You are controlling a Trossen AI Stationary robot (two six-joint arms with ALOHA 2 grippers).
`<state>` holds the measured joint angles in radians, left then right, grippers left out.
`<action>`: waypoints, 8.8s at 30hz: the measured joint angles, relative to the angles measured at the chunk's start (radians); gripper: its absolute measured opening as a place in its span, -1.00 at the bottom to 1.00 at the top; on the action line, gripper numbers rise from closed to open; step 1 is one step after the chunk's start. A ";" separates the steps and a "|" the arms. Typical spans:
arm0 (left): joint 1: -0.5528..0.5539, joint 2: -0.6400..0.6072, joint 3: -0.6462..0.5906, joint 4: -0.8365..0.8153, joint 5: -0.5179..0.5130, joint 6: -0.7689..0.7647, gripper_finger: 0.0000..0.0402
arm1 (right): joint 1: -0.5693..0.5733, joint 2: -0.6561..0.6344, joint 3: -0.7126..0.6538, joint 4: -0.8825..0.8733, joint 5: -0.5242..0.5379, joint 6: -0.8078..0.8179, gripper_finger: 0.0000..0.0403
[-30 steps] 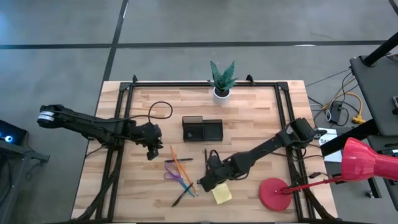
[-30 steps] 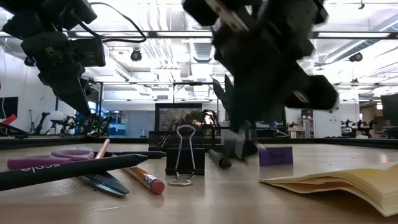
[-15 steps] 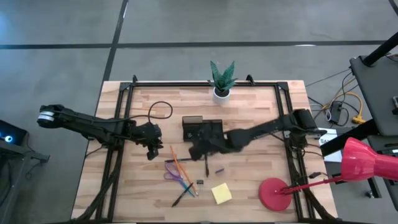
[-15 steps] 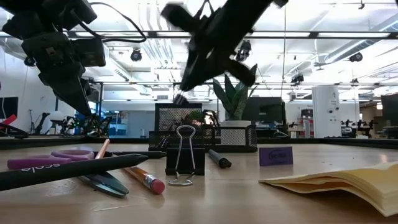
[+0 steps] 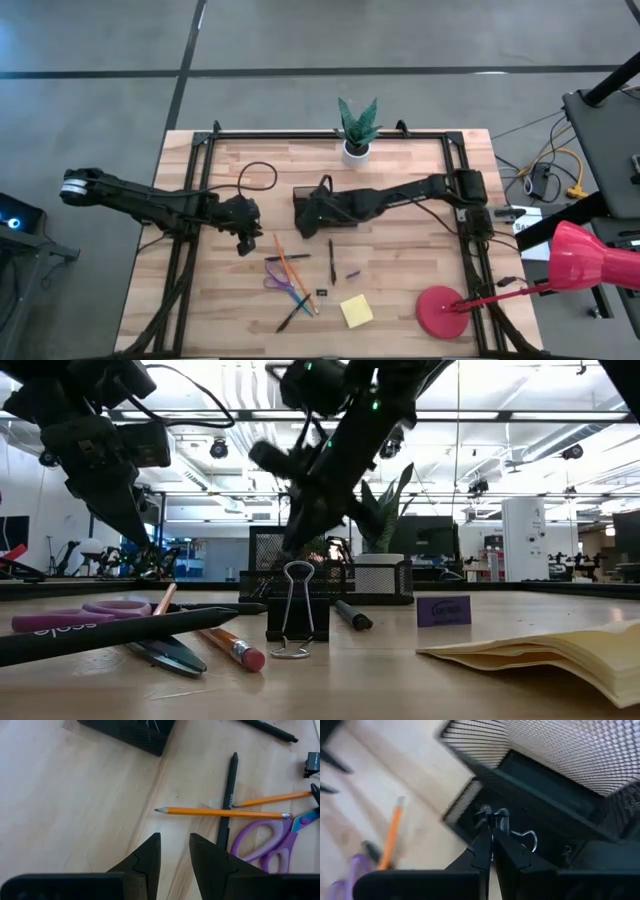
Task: Pick and place office supplies into organizer
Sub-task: Put the right binder clip into the desk organizer, then put the binder clip into the desk organizer, then put the eraser into the desk organizer, then put the sticky note into the desk organizer
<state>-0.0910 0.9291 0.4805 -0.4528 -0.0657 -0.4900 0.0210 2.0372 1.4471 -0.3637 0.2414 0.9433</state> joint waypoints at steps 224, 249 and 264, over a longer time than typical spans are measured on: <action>0.000 0.000 0.000 0.000 0.000 0.007 -0.56 | 0.036 -0.015 0.120 -0.288 -0.028 -0.658 -0.93; 0.000 0.000 0.000 0.001 -0.016 -0.001 -0.56 | 0.039 0.064 0.267 -0.417 -0.132 -0.742 -0.22; 0.000 0.000 0.000 0.105 0.152 -0.002 -0.56 | 0.492 -0.203 -0.165 -0.168 -0.400 0.316 -0.18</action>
<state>-0.0910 0.9295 0.4808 -0.3479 0.0866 -0.4915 0.5130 1.8347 1.2819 -0.5322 -0.1582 1.2593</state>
